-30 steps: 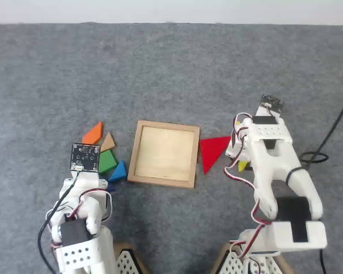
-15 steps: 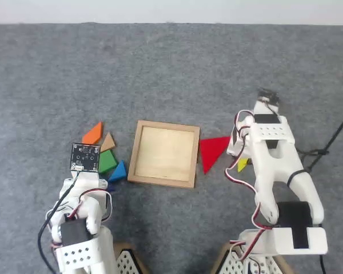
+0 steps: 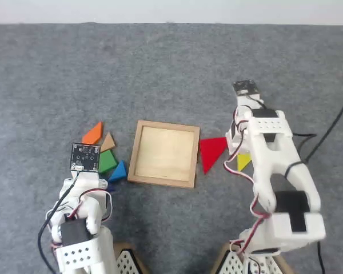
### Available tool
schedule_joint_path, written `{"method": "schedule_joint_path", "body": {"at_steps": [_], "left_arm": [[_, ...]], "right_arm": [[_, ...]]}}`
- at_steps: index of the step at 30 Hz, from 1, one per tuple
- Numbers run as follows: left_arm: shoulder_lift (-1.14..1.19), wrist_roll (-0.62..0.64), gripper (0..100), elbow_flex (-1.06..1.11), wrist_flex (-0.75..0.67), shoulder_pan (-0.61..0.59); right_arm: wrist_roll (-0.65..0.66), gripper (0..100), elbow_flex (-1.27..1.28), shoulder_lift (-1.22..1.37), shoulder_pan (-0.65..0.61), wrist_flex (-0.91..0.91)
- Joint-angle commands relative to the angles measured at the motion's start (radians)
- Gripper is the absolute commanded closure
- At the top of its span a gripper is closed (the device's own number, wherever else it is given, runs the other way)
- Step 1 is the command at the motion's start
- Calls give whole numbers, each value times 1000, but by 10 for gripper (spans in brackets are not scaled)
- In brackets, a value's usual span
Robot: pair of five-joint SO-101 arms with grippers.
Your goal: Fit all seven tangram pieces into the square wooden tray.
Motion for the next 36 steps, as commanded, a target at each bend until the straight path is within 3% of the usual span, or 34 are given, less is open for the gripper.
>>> {"method": "schedule_joint_path", "body": {"at_steps": [1,13,21,29,36], "left_arm": [[-20,6,985,-8,6,6],[-20,6,985,-8,6,6],[-20,6,985,-8,6,6],[-20,6,985,-8,6,6],[-20,6,985,-8,6,6]], "right_arm": [[51,637,-80,67,-10,-18],[71,643,-155,193,-10,-15],[71,850,-150,193,-10,-8],[69,850,-157,179,-4,-7],[69,872,-150,-4,-4,77]]}}
